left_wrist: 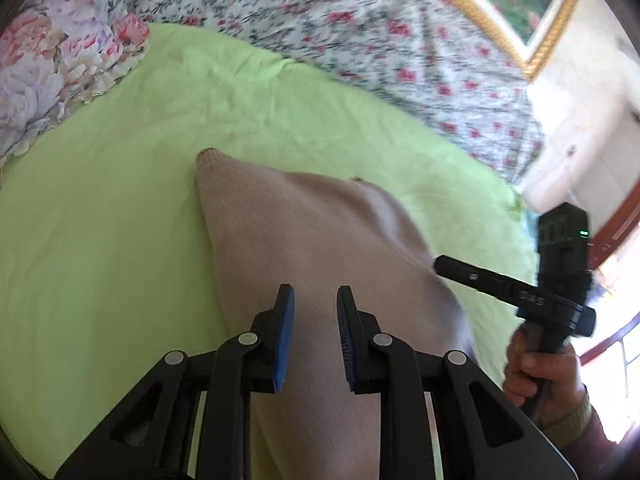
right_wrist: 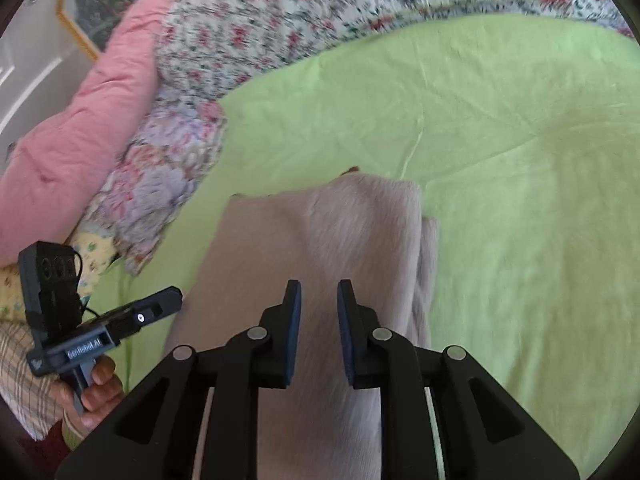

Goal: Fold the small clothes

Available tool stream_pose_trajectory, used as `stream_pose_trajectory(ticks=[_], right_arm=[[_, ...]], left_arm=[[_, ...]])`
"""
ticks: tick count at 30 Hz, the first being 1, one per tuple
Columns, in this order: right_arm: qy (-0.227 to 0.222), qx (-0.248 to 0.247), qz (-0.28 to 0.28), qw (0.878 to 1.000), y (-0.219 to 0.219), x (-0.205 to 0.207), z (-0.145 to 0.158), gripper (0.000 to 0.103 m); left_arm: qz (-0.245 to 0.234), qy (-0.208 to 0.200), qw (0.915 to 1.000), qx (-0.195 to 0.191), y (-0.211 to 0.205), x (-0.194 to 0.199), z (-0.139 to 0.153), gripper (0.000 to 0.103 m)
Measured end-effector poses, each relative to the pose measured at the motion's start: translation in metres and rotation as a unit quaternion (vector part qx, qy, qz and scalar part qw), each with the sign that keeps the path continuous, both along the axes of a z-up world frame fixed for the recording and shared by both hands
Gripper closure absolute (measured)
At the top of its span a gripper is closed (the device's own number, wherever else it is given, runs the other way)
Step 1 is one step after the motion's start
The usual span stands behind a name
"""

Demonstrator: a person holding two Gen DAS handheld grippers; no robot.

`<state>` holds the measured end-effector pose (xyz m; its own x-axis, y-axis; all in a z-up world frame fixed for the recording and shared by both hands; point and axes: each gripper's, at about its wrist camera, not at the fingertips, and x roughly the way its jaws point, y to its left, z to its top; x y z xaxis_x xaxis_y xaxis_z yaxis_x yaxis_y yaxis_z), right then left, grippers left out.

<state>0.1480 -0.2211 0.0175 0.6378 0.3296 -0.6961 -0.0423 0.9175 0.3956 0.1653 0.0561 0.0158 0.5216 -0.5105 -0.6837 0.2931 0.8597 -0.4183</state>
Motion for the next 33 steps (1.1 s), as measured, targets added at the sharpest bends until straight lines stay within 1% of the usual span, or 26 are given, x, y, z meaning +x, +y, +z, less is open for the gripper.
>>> stream_pose_trajectory(ticks=[4, 8, 12, 14, 17, 19, 21, 24, 27, 33], right_arm=[[0.004, 0.001, 0.004, 1.0, 0.004, -0.037, 0.0, 0.083], [0.009, 0.009, 0.0, 1.0, 0.007, -0.07, -0.003, 0.083], [0.024, 0.003, -0.002, 1.0, 0.013, -0.095, -0.014, 0.083], [0.034, -0.007, -0.009, 0.999, 0.013, -0.104, -0.023, 0.083], [0.05, -0.025, -0.023, 0.998, 0.01, -0.11, -0.035, 0.083], [0.057, -0.03, -0.027, 0.998, 0.008, -0.114, -0.042, 0.083], [0.056, -0.028, -0.027, 0.998, 0.007, -0.116, -0.043, 0.083], [0.053, -0.044, -0.017, 0.997, 0.009, -0.115, -0.047, 0.083], [0.05, -0.027, -0.021, 0.998, 0.003, -0.117, -0.051, 0.083], [0.041, -0.035, -0.026, 0.998, 0.006, -0.122, -0.052, 0.084]], left_arm=[[-0.024, 0.001, 0.9997, -0.008, -0.002, -0.044, 0.0, 0.082], [-0.046, 0.016, 0.9988, -0.008, -0.01, -0.079, -0.008, 0.082], [-0.059, 0.03, 0.9978, -0.002, -0.015, -0.1, -0.022, 0.082], [-0.056, 0.04, 0.9976, 0.011, -0.015, -0.108, -0.033, 0.082], [-0.047, 0.053, 0.9972, 0.024, -0.013, -0.109, -0.049, 0.082], [-0.045, 0.065, 0.9966, 0.025, -0.012, -0.107, -0.057, 0.082], [-0.046, 0.06, 0.9968, 0.026, -0.012, -0.11, -0.06, 0.082], [-0.044, 0.062, 0.9968, 0.023, -0.012, -0.107, -0.065, 0.082], [-0.04, 0.062, 0.997, 0.02, -0.012, -0.106, -0.068, 0.082], [-0.03, 0.048, 0.9974, 0.046, -0.021, -0.113, -0.065, 0.082]])
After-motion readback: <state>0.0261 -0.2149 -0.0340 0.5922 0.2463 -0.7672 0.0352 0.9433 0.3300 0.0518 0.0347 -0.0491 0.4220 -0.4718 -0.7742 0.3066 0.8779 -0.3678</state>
